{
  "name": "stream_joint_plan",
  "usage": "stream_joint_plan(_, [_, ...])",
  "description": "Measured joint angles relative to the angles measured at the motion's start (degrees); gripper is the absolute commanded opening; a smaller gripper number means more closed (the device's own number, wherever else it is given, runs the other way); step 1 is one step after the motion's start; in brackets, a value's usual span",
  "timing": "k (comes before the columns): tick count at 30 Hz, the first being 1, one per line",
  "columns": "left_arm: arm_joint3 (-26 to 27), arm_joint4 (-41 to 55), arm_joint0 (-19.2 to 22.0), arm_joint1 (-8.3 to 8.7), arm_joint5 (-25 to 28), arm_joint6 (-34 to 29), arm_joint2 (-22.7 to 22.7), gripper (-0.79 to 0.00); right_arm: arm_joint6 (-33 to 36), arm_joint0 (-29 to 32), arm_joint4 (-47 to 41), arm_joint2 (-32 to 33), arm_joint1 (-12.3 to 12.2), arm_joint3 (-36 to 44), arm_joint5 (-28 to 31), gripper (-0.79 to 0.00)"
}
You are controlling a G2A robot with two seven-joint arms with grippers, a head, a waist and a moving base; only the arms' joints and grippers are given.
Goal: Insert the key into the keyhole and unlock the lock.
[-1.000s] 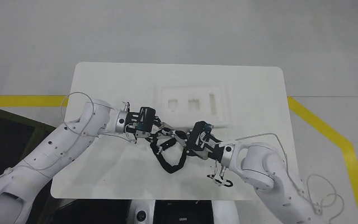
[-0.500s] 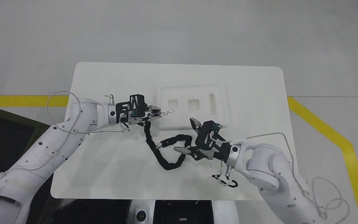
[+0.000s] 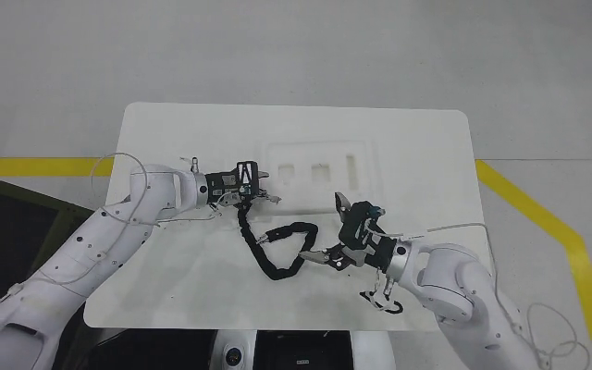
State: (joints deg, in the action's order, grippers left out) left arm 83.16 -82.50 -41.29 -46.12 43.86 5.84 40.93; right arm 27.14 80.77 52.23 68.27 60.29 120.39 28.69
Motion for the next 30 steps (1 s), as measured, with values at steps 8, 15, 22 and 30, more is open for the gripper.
stream_joint_plan(8, [-1.9,3.3,0.9,-0.73,2.8,6.1,1.8,0.000,-2.5,1.1,-0.7,2.8,-0.3,-1.4,1.5,0.000])
stream_joint_plan(15, [-1.4,3.1,-1.5,1.18,3.0,15.8,9.0,0.000,-6.6,-2.1,2.4,5.8,-0.4,-5.6,2.2,0.000])
stream_joint_plan(22, [-5.2,5.0,-4.6,2.39,-2.5,23.1,16.1,0.000,-12.8,-4.9,9.1,10.0,-0.6,-9.7,0.7,0.000])
stream_joint_plan(30, [-8.7,5.6,-3.3,2.58,-5.5,26.5,21.2,0.000,-11.3,-6.2,16.4,12.6,-0.8,-8.7,-3.5,0.000])
